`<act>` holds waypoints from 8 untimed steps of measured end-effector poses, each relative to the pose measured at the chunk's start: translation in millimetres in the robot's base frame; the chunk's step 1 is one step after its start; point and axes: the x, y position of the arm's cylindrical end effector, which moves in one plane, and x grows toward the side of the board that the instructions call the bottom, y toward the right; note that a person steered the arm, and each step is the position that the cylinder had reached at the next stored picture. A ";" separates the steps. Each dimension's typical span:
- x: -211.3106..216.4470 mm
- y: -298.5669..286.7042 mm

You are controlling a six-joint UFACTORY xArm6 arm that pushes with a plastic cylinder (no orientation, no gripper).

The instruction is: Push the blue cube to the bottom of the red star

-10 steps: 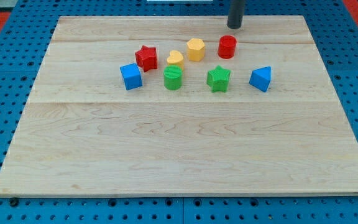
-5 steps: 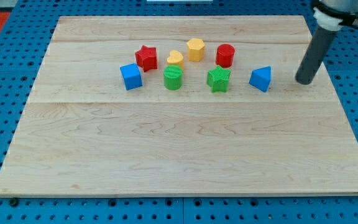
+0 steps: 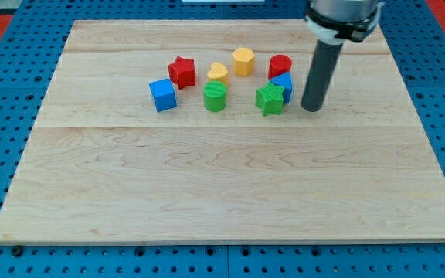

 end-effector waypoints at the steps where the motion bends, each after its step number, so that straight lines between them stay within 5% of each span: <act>1: 58.4 -24.7; 2: 62.6 -80.8; 3: 15.8 -157.5; 5: 32.2 -200.7; 6: -6.6 -250.1; 8: -45.4 -209.3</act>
